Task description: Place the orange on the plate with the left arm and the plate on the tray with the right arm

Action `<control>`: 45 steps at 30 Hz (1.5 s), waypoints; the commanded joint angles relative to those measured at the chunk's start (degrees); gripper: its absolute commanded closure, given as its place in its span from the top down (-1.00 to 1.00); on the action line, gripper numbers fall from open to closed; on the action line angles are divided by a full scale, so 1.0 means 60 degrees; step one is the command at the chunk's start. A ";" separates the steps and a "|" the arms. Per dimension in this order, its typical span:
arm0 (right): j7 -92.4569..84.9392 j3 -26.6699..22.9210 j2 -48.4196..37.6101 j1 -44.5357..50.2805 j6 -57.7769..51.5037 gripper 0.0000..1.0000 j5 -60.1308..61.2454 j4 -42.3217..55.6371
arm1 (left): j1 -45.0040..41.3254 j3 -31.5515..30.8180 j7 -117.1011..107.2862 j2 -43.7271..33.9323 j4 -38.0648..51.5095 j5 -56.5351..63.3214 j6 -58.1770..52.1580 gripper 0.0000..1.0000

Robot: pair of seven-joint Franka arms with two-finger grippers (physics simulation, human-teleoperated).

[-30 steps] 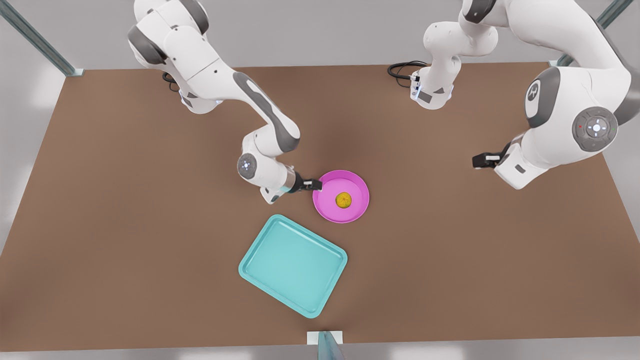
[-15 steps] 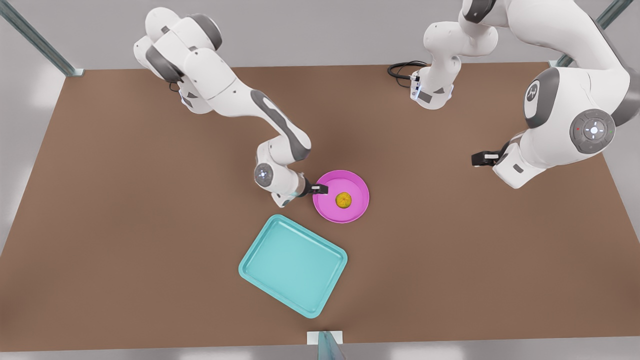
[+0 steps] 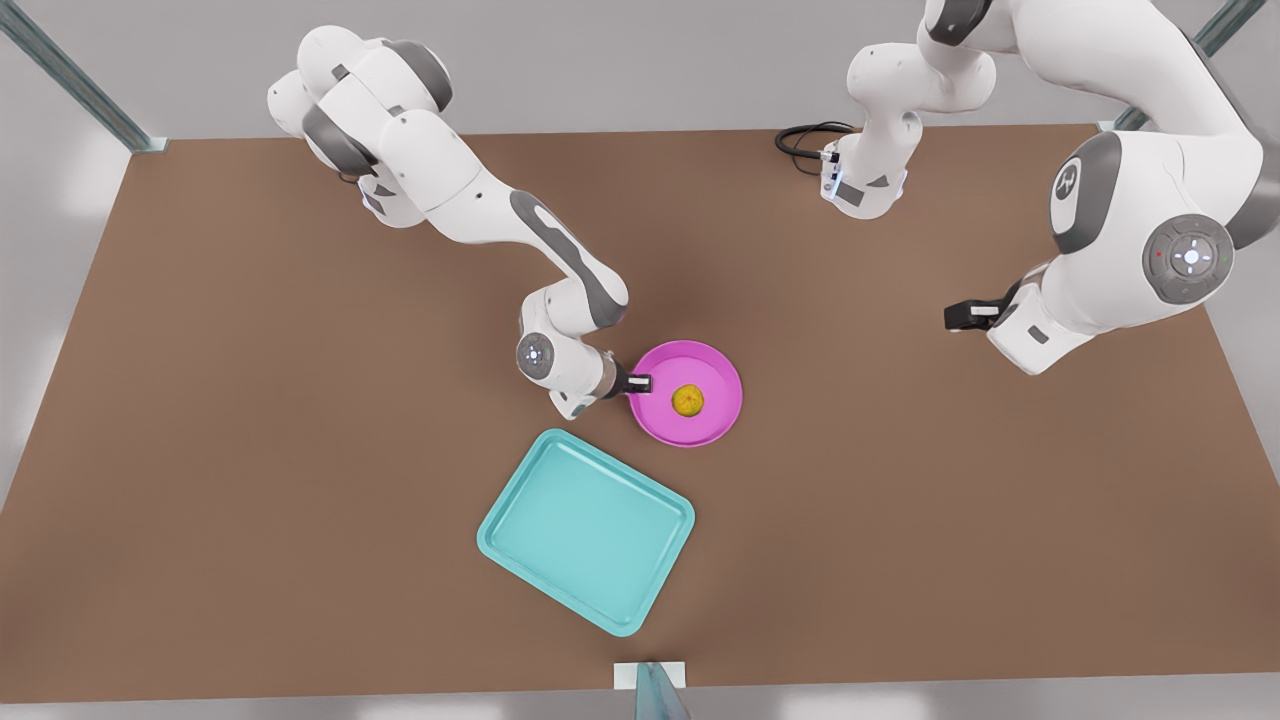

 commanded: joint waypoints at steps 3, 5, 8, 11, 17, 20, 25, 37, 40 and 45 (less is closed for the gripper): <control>-0.0376 0.0001 -0.0011 -0.0022 -0.0084 -0.40 -0.0016 0.0004 | 0.0003 -0.0001 0.0113 0.0003 0.0015 -0.0003 -0.0009 1.00; -0.0376 0.0001 -0.0040 -0.0037 -0.0099 -0.53 -0.0016 0.0004 | 0.0003 -0.0001 0.0113 0.0003 0.0015 -0.0003 -0.0009 1.00; -0.0391 0.0015 -0.0070 -0.0052 -0.0099 -0.57 -0.0016 0.0077 | 0.0003 -0.0001 0.0113 0.0003 0.0015 -0.0003 -0.0009 1.00; -0.0552 0.0016 -0.0099 -0.0081 -0.0114 -0.57 -0.0001 0.0121 | -0.0012 -0.0001 0.0113 0.0003 0.0015 -0.0003 -0.0009 1.00; -0.0552 0.0045 -0.0421 -0.0286 -0.0465 -0.57 0.0043 0.0370 | -0.0012 -0.0001 0.0098 0.0003 0.0015 -0.0003 -0.0009 1.00; -0.0537 0.0045 -0.0539 -0.0623 -0.0714 -0.57 0.0072 0.0722 | -0.0012 -0.0015 0.0098 0.0003 0.0015 -0.0003 -0.0009 1.00; -0.0493 0.0001 -0.0378 -0.1692 -0.1256 -0.57 0.0057 0.1996 | -0.0012 -0.0015 0.0098 0.0003 0.0015 -0.0003 -0.0009 1.00; -0.0991 -0.0028 0.0091 -0.3787 -0.1505 -0.57 -0.0031 0.2392 | -0.0012 -0.0074 0.0025 0.0003 0.0015 -0.0003 -0.0009 1.00; -0.1094 0.0001 0.0223 -0.3685 -0.1520 -0.57 -0.0031 0.2421 | -0.0012 -0.0088 0.0011 0.0017 0.0015 -0.0003 0.0006 1.00; -0.1152 0.0045 0.0252 -0.3685 -0.1798 -0.39 -0.0001 0.2421 | -0.0012 -0.0088 -0.0004 0.0017 0.0015 -0.0003 0.0006 1.00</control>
